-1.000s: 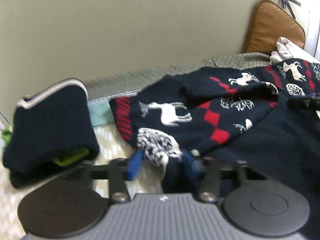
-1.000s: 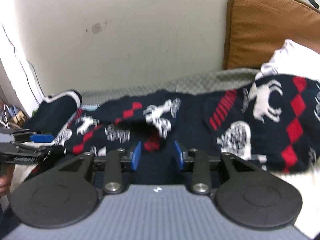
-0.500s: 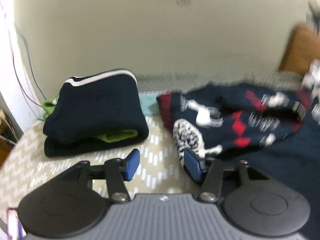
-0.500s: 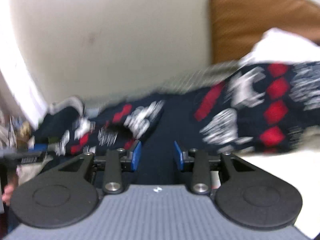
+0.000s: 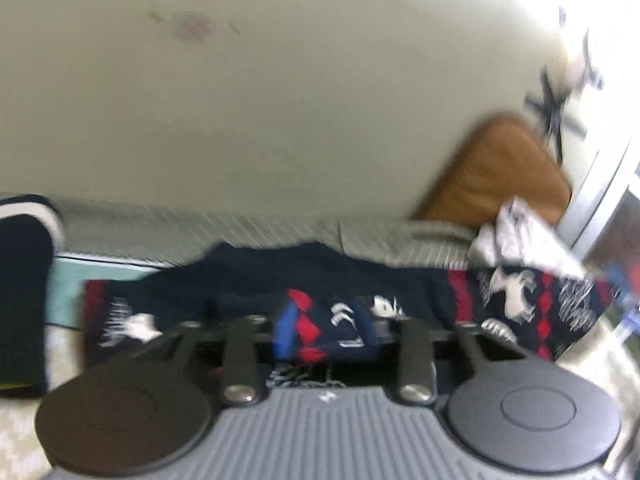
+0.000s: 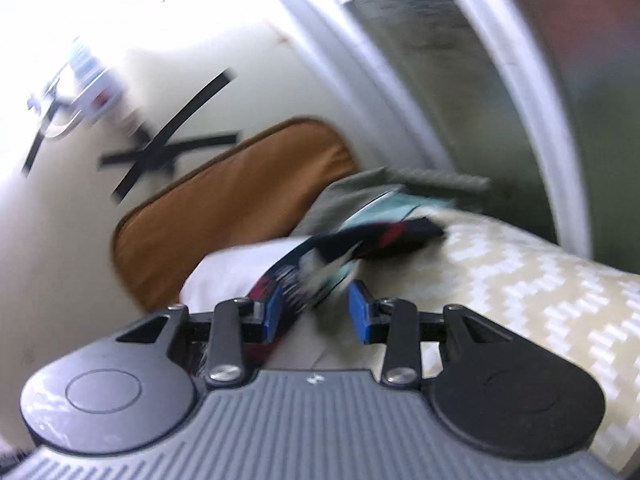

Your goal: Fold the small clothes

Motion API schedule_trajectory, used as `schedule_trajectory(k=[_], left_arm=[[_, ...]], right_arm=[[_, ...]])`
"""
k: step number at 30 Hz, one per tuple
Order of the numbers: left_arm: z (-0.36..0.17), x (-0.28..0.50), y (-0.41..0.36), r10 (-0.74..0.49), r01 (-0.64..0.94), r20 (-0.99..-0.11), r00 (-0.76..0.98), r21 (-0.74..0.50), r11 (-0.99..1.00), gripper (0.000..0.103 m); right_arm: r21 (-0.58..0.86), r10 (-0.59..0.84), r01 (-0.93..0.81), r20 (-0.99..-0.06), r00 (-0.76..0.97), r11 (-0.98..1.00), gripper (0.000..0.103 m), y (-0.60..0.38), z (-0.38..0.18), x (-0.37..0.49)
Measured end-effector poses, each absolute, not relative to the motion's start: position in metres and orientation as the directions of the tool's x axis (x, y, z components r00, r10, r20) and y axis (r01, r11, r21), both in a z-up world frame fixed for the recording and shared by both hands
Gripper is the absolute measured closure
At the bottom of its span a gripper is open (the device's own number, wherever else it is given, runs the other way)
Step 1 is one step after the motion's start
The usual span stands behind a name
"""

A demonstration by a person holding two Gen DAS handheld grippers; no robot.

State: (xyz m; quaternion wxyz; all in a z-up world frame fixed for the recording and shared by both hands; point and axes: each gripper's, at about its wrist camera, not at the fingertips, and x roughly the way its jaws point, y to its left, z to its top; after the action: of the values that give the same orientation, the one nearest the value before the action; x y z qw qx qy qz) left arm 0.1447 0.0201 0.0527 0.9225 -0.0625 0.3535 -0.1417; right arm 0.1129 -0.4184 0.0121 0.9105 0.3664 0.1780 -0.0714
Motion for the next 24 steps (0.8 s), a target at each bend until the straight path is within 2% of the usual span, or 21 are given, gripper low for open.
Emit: schedule_trajectory(k=[1, 2, 3, 6, 9, 10, 11, 12, 15, 18, 20, 24], left_arm=[[0.044, 0.151, 0.009, -0.272, 0.206, -0.664, 0.696, -0.178, 0.962, 0.094], [0.034, 0.157, 0.002, -0.241, 0.197, -0.690, 0.683, -0.145, 0.970, 0.098], [0.022, 0.162, -0.003, -0.197, 0.180, -0.719, 0.667, -0.101, 0.978, 0.099], [0.009, 0.157, -0.011, -0.136, 0.180, -0.692, 0.709, -0.008, 0.984, 0.099], [0.014, 0.148, -0.013, -0.120, 0.181, -0.700, 0.704, 0.014, 0.983, 0.097], [0.017, 0.146, -0.011, -0.127, 0.182, -0.703, 0.699, 0.003, 0.983, 0.096], [0.020, 0.144, -0.007, -0.139, 0.180, -0.705, 0.696, -0.016, 0.984, 0.095], [0.025, 0.140, 0.001, -0.157, 0.173, -0.701, 0.696, -0.048, 0.984, 0.095], [0.038, 0.130, 0.032, -0.214, 0.132, -0.671, 0.710, -0.172, 0.976, 0.090], [0.042, 0.126, 0.064, -0.256, 0.087, -0.640, 0.724, -0.284, 0.955, 0.084], [0.045, 0.120, 0.083, -0.266, 0.064, -0.620, 0.738, -0.328, 0.943, 0.080], [0.040, 0.111, 0.107, -0.277, 0.034, -0.586, 0.762, -0.391, 0.920, 0.062]], right_arm=[[0.647, -0.010, 0.265, -0.370, 0.929, 0.715, 0.062, -0.423, 0.010, 0.114], [0.650, -0.011, 0.266, -0.368, 0.930, 0.712, 0.062, -0.428, 0.009, 0.117], [0.664, -0.001, 0.263, -0.368, 0.930, 0.700, 0.062, -0.432, 0.007, 0.119], [0.745, 0.057, 0.239, -0.348, 0.936, 0.623, 0.054, -0.442, -0.001, 0.129], [0.758, 0.074, 0.241, -0.355, 0.932, 0.606, 0.051, -0.441, -0.002, 0.143], [0.758, 0.080, 0.235, -0.353, 0.932, 0.608, 0.054, -0.439, 0.000, 0.148], [0.754, 0.087, 0.229, -0.354, 0.931, 0.616, 0.061, -0.437, 0.002, 0.153], [0.746, 0.098, 0.220, -0.357, 0.929, 0.629, 0.088, -0.434, 0.006, 0.158], [0.708, 0.112, 0.152, -0.312, 0.943, 0.690, 0.088, -0.411, 0.038, 0.159], [0.677, 0.192, 0.021, -0.239, 0.952, 0.736, 0.088, -0.370, 0.080, 0.152], [0.642, 0.247, -0.046, -0.227, 0.942, 0.765, 0.088, -0.332, 0.105, 0.153], [0.606, 0.364, -0.163, -0.225, 0.904, 0.779, 0.088, -0.240, 0.137, 0.165]])
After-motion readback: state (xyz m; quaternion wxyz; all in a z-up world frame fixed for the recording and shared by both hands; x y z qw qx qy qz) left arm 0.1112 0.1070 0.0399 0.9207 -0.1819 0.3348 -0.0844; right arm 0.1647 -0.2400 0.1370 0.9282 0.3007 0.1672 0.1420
